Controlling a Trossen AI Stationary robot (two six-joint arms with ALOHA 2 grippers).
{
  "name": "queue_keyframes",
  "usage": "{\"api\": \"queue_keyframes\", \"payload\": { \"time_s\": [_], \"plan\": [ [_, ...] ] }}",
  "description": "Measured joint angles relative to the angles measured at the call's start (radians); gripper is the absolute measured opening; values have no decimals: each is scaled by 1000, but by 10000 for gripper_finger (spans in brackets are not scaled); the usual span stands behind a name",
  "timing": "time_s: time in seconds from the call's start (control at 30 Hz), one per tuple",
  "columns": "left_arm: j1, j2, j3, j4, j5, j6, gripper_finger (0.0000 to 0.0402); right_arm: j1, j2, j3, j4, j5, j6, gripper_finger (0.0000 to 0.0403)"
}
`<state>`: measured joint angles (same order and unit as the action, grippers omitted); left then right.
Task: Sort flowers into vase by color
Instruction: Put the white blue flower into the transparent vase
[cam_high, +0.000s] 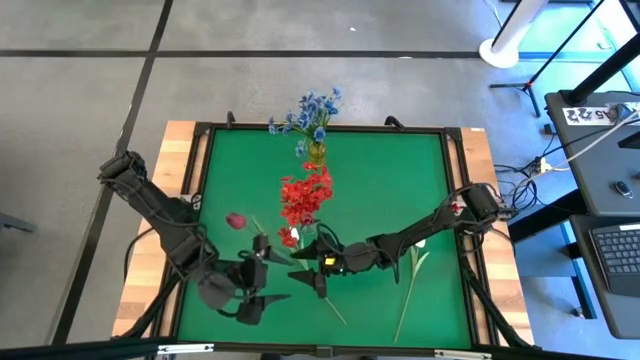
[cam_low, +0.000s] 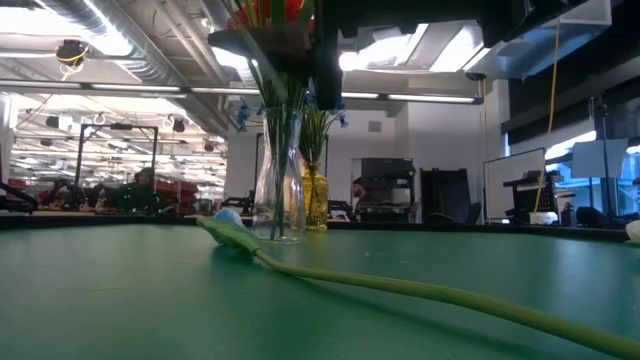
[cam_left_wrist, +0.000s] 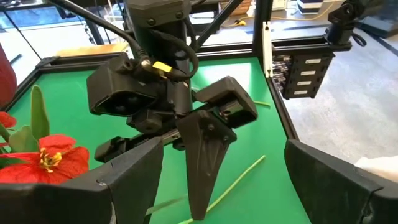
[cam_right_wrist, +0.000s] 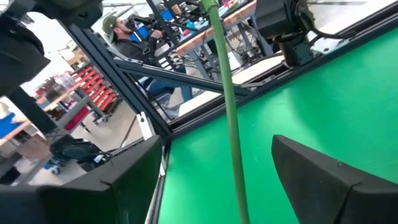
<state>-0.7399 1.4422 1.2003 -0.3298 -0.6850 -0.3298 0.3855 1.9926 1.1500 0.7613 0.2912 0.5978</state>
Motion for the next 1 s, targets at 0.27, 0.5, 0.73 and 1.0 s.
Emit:
{"api": "queue_keyframes", "payload": {
  "time_s": [0.27, 0.5, 0.73, 1.0],
  "plan": [
    [5, 0, 0, 1, 23, -5, 330, 0, 0, 0, -2, 13, -30, 241],
    [-3, 0, 0, 1, 26, -9, 330, 0, 0, 0, -2, 13, -54, 138],
    [-3, 0, 0, 0, 26, -19, 330, 0, 0, 0, -2, 12, -65, 38],
    [-31, 0, 0, -37, 39, -59, 330, 0, 0, 0, -1, 31, -80, 15]
  ]
}}
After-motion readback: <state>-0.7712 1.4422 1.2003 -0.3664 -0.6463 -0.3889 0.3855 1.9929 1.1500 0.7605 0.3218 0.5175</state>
